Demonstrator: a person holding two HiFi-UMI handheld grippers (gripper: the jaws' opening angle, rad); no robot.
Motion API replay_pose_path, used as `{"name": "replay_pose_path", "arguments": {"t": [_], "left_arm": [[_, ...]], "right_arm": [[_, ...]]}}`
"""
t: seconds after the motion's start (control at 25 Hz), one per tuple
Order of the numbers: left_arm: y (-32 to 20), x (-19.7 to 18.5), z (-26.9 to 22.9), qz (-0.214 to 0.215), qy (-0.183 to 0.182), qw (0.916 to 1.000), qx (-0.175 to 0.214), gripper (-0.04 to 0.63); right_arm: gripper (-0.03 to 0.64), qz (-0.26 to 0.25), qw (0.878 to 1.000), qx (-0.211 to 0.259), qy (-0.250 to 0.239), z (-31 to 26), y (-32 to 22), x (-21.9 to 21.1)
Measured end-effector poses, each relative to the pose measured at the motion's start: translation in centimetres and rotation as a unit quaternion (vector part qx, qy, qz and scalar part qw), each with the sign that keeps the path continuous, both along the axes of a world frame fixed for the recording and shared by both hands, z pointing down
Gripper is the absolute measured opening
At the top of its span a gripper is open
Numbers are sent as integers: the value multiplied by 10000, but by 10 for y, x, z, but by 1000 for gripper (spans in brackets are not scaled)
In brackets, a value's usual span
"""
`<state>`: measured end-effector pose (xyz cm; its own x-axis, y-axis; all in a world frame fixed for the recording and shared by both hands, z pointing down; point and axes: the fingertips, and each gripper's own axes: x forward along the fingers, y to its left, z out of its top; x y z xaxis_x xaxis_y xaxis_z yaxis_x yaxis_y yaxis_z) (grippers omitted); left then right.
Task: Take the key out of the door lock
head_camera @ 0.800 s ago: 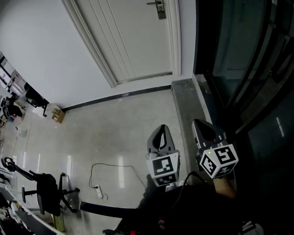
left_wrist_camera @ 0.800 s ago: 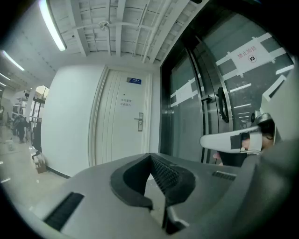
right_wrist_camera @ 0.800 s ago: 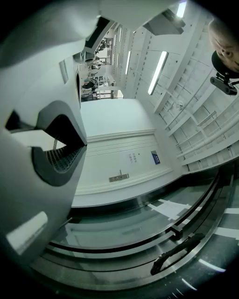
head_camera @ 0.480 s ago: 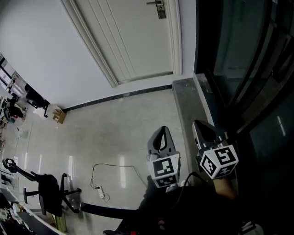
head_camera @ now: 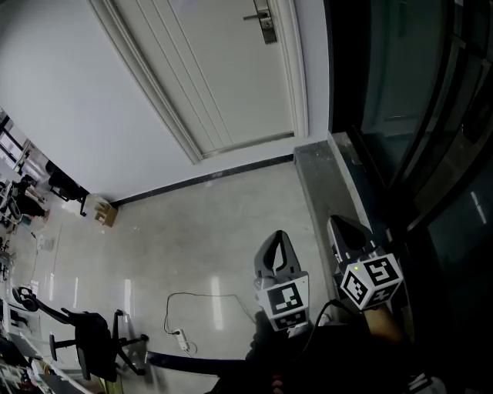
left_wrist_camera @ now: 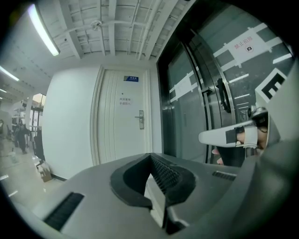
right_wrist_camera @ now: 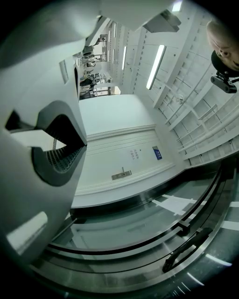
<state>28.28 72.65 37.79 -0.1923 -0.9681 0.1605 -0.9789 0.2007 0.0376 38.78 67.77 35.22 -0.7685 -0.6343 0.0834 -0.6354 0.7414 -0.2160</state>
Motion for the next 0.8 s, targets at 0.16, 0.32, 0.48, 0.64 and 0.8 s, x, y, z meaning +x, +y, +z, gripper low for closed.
{"name": "replay_pose_path", "arguments": {"t": [0.16, 0.32, 0.48, 0.64, 0.8], "left_arm": [[-2, -10, 9, 73, 43, 9999, -147, 0], [-15, -22, 20, 68, -257, 9992, -284, 0], [-40, -29, 28, 173, 211, 9995, -165, 0], [-77, -41, 35, 116, 316, 9993, -157, 0], [-128, -47, 27, 177, 287, 9992, -205, 0]], "right_arm": [[2, -78, 9994, -14, -346, -3, -3, -12], [2, -13, 9996, 50, -265, 4, -15, -19], [2, -5, 9998, 53, -200, 11, -35, -29], [2, -105, 9998, 27, -180, 20, -73, -41], [2, -423, 9990, -60, -111, 19, -119, -61]]}}
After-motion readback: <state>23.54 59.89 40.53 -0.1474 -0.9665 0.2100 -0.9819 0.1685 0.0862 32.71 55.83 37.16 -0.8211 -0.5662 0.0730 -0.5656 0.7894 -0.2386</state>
